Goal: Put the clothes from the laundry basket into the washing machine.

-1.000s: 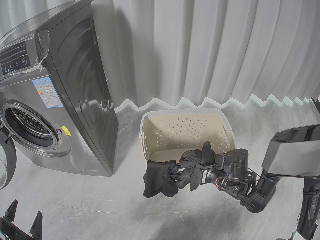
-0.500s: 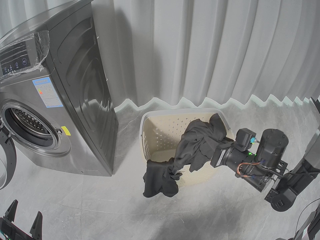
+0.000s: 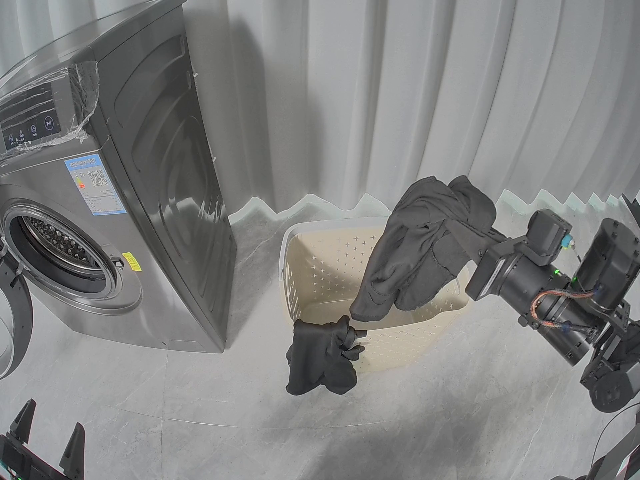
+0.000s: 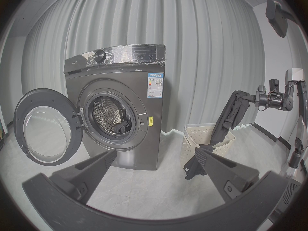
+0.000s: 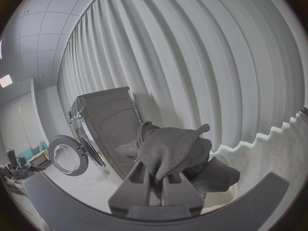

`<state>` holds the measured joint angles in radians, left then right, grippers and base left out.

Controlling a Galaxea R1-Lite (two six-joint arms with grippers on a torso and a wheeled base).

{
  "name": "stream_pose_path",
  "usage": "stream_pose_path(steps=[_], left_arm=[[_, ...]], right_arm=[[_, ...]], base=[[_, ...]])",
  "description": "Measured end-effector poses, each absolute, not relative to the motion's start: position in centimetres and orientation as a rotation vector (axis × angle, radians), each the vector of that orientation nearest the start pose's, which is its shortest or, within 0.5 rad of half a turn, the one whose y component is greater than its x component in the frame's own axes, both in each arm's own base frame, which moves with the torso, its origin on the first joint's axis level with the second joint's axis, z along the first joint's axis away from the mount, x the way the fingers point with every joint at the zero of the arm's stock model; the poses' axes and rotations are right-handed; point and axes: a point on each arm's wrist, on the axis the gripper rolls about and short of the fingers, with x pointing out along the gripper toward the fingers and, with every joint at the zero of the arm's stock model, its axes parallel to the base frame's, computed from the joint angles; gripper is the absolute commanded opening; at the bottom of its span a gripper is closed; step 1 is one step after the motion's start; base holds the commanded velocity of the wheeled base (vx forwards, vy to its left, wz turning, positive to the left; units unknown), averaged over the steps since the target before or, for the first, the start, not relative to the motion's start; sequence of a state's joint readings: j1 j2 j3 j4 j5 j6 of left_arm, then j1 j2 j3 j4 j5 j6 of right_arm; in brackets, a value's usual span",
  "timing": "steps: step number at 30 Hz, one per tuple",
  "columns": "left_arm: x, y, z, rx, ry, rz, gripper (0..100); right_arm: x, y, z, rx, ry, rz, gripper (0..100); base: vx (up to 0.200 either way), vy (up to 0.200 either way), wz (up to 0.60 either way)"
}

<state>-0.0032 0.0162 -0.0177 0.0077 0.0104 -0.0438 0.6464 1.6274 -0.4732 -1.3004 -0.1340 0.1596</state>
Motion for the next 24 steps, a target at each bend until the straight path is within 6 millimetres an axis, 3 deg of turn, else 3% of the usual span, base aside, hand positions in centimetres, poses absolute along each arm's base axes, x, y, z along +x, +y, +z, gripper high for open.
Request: stream_pose_path(steps=[12, 21, 24], left_arm=[[-2.3, 0.0, 8.0, -0.044, 0.006, 0.006, 100], [-2.3, 0.0, 8.0, -0.044, 0.006, 0.006, 100], [-2.3, 0.0, 8.0, -0.044, 0.006, 0.006, 100]], right_arm=[[19.0, 14.1, 20.6, 0.231, -0.148, 0.517, 0], [18.8, 14.0, 20.7, 0.233, -0.15, 0.518, 0], [18.8, 13.9, 20.6, 0.233, -0.147, 0.518, 0]], base=[[0.0, 0.0, 0.0], [-0.2, 0.0, 0.0], [0.0, 0.0, 0.0]])
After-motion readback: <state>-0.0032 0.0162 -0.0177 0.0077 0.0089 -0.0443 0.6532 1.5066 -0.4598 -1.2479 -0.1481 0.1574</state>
